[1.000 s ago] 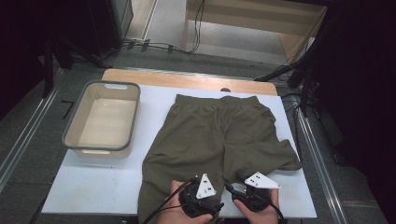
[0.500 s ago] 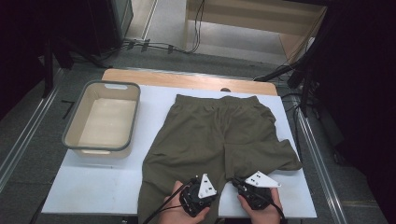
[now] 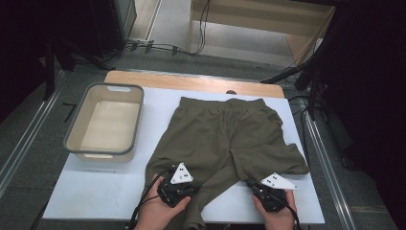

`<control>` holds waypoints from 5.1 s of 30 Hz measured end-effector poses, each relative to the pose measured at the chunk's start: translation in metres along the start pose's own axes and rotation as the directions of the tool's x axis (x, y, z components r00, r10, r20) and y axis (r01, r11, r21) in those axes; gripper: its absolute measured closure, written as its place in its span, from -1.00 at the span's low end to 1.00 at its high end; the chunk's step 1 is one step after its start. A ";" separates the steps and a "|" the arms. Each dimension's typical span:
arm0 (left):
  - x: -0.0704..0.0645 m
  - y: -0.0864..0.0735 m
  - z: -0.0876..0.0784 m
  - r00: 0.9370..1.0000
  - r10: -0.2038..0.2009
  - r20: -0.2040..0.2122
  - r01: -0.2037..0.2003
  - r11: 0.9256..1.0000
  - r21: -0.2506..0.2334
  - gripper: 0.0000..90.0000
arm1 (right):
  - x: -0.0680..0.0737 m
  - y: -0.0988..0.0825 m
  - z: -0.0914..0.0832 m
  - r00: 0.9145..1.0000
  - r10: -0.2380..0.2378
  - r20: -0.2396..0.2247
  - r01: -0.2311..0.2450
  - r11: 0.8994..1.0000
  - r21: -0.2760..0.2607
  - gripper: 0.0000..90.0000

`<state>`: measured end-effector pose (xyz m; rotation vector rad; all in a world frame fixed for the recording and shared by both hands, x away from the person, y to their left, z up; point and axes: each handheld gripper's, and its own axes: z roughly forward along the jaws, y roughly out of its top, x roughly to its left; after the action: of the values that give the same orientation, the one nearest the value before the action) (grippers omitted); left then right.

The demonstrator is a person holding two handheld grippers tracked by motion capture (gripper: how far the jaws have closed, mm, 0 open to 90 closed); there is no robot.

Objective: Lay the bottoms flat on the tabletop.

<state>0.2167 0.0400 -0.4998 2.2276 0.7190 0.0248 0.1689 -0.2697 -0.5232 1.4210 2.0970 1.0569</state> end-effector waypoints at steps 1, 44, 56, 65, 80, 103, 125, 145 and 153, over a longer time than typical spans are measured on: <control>0.000 -0.002 0.003 1.000 0.005 -0.014 -0.005 1.000 0.017 0.92 | 0.001 0.000 -0.001 1.000 -0.004 -0.027 0.003 1.000 -0.013 0.89; 0.053 -0.065 -0.076 0.942 -0.160 -0.296 0.155 0.987 -0.039 0.94 | 0.107 0.016 0.030 0.959 -0.187 -0.214 0.203 0.978 0.053 0.87; 0.065 -0.072 -0.094 0.930 -0.202 -0.308 0.195 0.979 -0.053 0.95 | 0.075 -0.002 -0.005 0.960 -0.164 -0.226 0.185 0.980 0.075 0.93; 0.065 -0.075 -0.096 0.936 -0.207 -0.284 0.192 0.978 -0.081 0.77 | 0.067 -0.005 -0.018 0.947 -0.176 -0.267 0.187 0.982 0.019 0.23; 0.036 -0.037 -0.090 0.976 -0.134 -0.174 0.096 0.973 -0.209 -0.91 | -0.008 0.025 -0.043 0.990 -0.029 -0.141 0.013 0.993 -0.116 -0.97; -0.017 0.052 0.003 0.998 0.054 -0.028 -0.058 0.983 -0.172 -0.80 | -0.109 0.031 -0.049 0.993 0.111 0.040 -0.105 0.986 -0.131 -0.87; -0.022 0.087 0.081 0.998 -0.052 -0.027 0.051 0.997 -0.053 -0.04 | -0.165 0.012 -0.033 0.947 0.216 0.237 -0.221 0.975 -0.005 0.11; -0.045 0.072 0.057 0.993 0.040 0.114 -0.029 0.995 -0.095 0.97 | -0.159 -0.019 -0.070 0.969 0.171 0.181 -0.167 0.985 -0.033 0.87; -0.061 0.056 0.060 0.985 0.078 0.151 -0.069 0.995 -0.067 0.96 | -0.161 -0.040 -0.085 0.960 0.213 0.181 -0.204 0.977 -0.068 0.80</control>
<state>0.2069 -0.0616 -0.4911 2.1689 0.5450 -0.0859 0.1519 -0.4548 -0.5139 1.6767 1.8088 0.9998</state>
